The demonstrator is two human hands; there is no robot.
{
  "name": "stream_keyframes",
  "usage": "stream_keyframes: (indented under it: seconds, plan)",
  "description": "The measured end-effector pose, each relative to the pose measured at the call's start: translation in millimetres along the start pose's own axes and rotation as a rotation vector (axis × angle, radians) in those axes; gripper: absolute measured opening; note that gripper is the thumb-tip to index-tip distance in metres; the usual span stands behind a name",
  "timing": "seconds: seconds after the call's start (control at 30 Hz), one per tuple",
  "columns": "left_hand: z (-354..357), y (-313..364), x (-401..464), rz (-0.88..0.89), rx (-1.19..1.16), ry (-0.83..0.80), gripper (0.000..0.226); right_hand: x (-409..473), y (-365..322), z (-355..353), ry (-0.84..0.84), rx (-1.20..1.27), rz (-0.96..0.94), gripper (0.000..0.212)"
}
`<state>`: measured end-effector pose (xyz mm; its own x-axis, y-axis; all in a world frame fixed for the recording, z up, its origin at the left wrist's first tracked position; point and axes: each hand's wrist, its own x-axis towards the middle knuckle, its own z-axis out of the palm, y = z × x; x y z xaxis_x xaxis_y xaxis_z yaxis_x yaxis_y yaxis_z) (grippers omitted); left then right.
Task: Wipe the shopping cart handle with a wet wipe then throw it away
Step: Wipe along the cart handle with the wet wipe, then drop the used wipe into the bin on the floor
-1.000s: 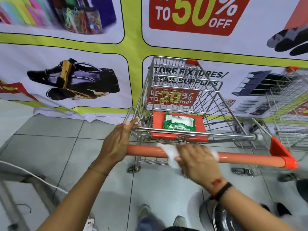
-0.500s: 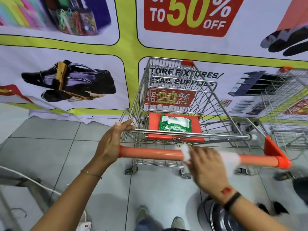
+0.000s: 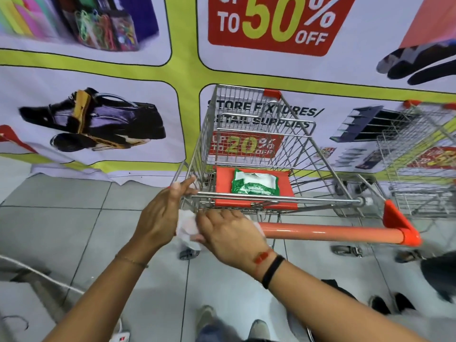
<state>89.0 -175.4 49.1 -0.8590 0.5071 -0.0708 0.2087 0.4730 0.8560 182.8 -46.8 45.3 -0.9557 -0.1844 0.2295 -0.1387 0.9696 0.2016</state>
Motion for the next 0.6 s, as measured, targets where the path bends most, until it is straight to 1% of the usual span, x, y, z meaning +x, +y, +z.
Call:
stream_keyframes:
  seconds: [0.13,0.2,0.3,0.4,0.47,0.53,0.6]
  plan:
    - [0,5,0,0.080,0.161,0.025,0.050,-60,65,1,0.024,-0.012,0.072,0.054]
    - [1,7,0,0.085,0.198,0.029,0.050,-94,103,-2,0.030,-0.045,0.092,0.053]
    - [-1,8,-3,0.076,0.260,0.044,0.051,-140,155,-5,-0.033,-0.057,0.102,0.051]
    - [-2,10,-4,0.079,0.327,0.044,0.051,-173,201,-9,-0.105,-0.064,0.057,0.050]
    - [-4,11,-3,0.081,0.412,0.001,0.054,-187,224,-12,-0.125,-0.073,-0.001,0.049]
    - [-5,15,-2,0.116,0.557,-0.063,0.061,-201,240,-16,-0.145,-0.089,-0.046,0.050]
    - [0,21,-2,0.155,0.714,-0.107,0.072,-219,249,-19,-0.100,-0.105,-0.038,0.051]
